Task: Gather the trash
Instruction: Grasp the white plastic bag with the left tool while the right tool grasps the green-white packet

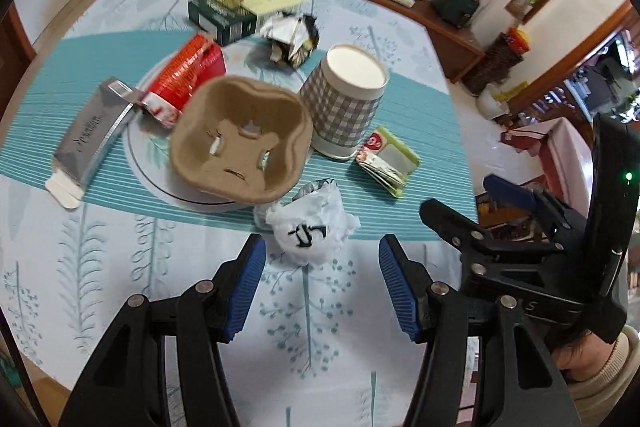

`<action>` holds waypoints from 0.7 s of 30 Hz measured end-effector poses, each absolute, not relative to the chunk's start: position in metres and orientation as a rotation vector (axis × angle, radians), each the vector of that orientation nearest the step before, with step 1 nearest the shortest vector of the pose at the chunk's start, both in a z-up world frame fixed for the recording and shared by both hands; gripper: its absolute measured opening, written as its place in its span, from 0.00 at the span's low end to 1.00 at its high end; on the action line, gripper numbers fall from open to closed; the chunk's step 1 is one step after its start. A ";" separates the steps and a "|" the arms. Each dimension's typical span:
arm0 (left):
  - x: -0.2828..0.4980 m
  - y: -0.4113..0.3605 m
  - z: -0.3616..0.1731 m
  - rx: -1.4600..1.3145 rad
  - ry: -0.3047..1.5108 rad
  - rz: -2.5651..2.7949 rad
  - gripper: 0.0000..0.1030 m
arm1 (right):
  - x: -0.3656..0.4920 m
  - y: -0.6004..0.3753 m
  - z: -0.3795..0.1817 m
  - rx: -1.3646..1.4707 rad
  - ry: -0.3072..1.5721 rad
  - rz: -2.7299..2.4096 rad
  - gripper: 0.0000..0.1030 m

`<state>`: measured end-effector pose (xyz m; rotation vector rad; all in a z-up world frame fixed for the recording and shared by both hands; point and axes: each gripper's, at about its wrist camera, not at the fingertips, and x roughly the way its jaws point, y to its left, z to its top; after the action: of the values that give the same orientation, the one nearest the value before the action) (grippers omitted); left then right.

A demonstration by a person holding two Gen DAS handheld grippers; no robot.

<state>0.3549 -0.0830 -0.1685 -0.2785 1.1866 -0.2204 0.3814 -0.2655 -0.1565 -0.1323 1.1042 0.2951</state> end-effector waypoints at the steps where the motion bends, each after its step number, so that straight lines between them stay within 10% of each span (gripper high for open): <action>1: 0.358 -0.085 -0.172 -0.281 1.192 -0.216 0.56 | 0.386 -0.265 -0.161 -0.146 1.103 0.301 0.94; 10: 0.382 -0.092 -0.203 -0.343 1.245 -0.126 0.53 | 0.412 -0.248 -0.196 -0.257 1.116 0.345 0.85; 21: 0.386 -0.093 -0.215 -0.361 1.254 -0.115 0.35 | 0.413 -0.237 -0.206 -0.250 1.150 0.401 0.30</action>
<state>0.3864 -0.0929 -0.2147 -0.3606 1.2536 -0.1152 0.4125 -0.2365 -0.2061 -0.2501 1.1502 0.4008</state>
